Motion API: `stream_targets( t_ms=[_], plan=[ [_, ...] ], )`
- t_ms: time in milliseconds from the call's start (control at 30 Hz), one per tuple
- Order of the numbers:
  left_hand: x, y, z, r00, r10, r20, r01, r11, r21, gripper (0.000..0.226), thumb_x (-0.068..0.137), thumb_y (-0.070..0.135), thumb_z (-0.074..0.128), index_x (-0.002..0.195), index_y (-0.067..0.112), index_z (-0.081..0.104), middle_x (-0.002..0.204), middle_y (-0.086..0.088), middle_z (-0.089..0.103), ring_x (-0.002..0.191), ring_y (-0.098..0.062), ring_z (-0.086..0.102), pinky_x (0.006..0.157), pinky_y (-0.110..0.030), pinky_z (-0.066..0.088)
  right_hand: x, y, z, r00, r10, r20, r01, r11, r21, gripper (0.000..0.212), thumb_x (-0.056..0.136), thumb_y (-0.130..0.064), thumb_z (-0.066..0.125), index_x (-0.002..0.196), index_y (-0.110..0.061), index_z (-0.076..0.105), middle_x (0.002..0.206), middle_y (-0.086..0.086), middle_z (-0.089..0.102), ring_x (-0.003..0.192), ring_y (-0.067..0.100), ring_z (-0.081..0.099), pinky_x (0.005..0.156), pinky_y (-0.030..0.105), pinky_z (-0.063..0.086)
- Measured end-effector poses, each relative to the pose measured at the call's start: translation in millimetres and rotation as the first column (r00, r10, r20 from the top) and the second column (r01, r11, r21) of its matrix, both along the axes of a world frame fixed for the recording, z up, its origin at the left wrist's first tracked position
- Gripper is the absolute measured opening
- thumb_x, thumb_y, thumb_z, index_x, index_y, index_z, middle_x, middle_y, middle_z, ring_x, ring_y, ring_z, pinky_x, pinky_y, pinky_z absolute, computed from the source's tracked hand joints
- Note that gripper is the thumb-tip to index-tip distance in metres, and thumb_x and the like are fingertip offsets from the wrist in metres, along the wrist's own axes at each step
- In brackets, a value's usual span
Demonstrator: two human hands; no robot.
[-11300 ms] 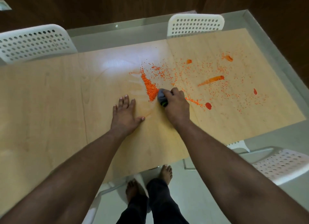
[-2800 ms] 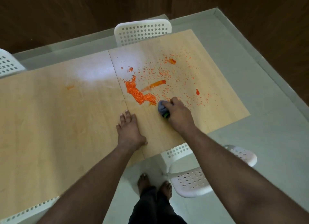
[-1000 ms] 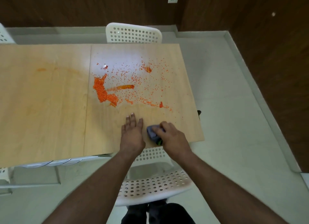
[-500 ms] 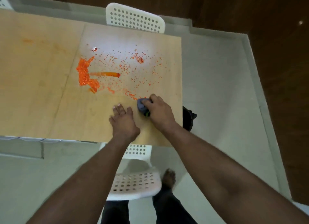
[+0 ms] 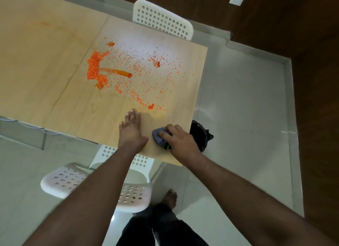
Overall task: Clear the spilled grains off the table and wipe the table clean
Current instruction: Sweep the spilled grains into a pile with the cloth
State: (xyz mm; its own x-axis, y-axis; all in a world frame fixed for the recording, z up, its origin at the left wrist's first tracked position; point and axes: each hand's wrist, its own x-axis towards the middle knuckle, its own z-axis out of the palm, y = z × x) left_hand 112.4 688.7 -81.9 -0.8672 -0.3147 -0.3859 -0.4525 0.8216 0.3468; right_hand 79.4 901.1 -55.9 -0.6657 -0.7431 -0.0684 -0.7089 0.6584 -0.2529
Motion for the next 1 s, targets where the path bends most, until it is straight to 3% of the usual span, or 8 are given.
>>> stream_targets(
  t_ms=[200, 433, 533, 600, 733, 867, 1000],
  plan=[
    [0.4, 0.9, 0.5, 1.000, 0.005, 0.001, -0.005, 1.000, -0.002, 0.112, 0.084, 0.030, 0.083, 0.168, 0.018, 0.011, 0.177, -0.003, -0.003, 0.163, -0.023, -0.001, 0.130, -0.049, 0.011, -58.9, -27.9, 8.2, 0.996, -0.091, 0.014, 0.091, 0.996, 0.008, 0.048, 0.092, -0.007, 0.061, 0.137, -0.021, 0.062, 0.125, 0.009, 0.055, 0.112, 0.032, 0.052, 0.068, 0.043, 0.055],
    [-1.0, 6.1, 11.9, 0.998, 0.016, 0.054, -0.014, 1.000, -0.024, 0.107, 0.089, 0.024, 0.077, 0.169, 0.018, 0.007, 0.177, -0.001, -0.009, 0.163, -0.021, -0.004, 0.130, -0.047, 0.009, -74.9, -41.3, 17.6, 0.996, -0.090, -0.024, 0.089, 0.995, -0.037, 0.048, 0.088, -0.004, 0.068, 0.133, -0.020, 0.063, 0.121, 0.007, 0.054, 0.107, 0.030, 0.052, 0.061, 0.040, 0.054],
    [-4.4, 11.9, 18.7, 0.995, 0.049, 0.084, -0.049, 0.999, -0.002, 0.107, 0.087, 0.020, 0.073, 0.169, 0.017, 0.004, 0.176, 0.000, -0.011, 0.163, -0.021, -0.006, 0.131, -0.050, 0.010, -51.1, -13.2, 18.1, 0.999, 0.007, -0.032, -0.009, 0.999, -0.052, 0.047, 0.090, -0.010, 0.056, 0.136, -0.022, 0.062, 0.121, 0.006, 0.056, 0.106, 0.028, 0.050, 0.060, 0.034, 0.044],
    [-7.7, 19.5, 22.2, 0.989, 0.107, 0.100, -0.110, 0.994, 0.023, 0.113, 0.084, 0.030, 0.075, 0.169, 0.016, 0.001, 0.176, 0.000, -0.011, 0.163, -0.021, -0.008, 0.131, -0.053, 0.008, -41.3, 13.3, 11.4, 0.995, 0.102, -0.021, -0.102, 0.994, -0.035, 0.049, 0.088, -0.018, 0.049, 0.135, -0.023, 0.062, 0.120, 0.007, 0.058, 0.105, 0.028, 0.054, 0.059, 0.034, 0.047],
    [-18.6, 41.9, 18.9, 0.965, 0.239, 0.109, -0.243, 0.970, 0.023, 0.125, 0.081, 0.058, 0.076, 0.168, 0.014, -0.002, 0.176, 0.000, -0.014, 0.162, -0.021, -0.014, 0.128, -0.060, 0.004, -54.7, 42.6, -2.7, 0.971, 0.235, 0.044, -0.236, 0.972, 0.012, 0.061, 0.075, -0.014, 0.080, 0.133, -0.020, 0.065, 0.125, 0.008, 0.061, 0.112, 0.034, 0.060, 0.068, 0.039, 0.059],
    [-31.4, 60.5, 12.3, 0.922, 0.380, 0.067, -0.379, 0.925, -0.037, 0.127, 0.082, 0.065, 0.076, 0.168, 0.013, -0.003, 0.177, -0.001, -0.010, 0.162, -0.020, -0.013, 0.127, -0.065, 0.006, -103.3, 23.3, -0.4, 0.967, 0.254, 0.021, -0.255, 0.967, 0.008, 0.045, 0.089, -0.019, 0.050, 0.131, -0.020, 0.066, 0.127, 0.007, 0.061, 0.113, 0.034, 0.057, 0.066, 0.041, 0.058],
    [-37.3, 70.0, 10.5, 0.890, 0.451, 0.062, -0.447, 0.892, -0.065, 0.134, 0.076, 0.062, 0.084, 0.169, 0.015, -0.001, 0.176, 0.002, -0.010, 0.162, -0.017, -0.013, 0.127, -0.063, 0.004, -163.3, -13.4, 3.2, 0.967, 0.256, -0.004, -0.256, 0.966, 0.041, 0.053, 0.090, -0.006, 0.064, 0.140, -0.024, 0.061, 0.131, 0.005, 0.054, 0.120, 0.030, 0.050, 0.074, 0.045, 0.059]
  ],
)
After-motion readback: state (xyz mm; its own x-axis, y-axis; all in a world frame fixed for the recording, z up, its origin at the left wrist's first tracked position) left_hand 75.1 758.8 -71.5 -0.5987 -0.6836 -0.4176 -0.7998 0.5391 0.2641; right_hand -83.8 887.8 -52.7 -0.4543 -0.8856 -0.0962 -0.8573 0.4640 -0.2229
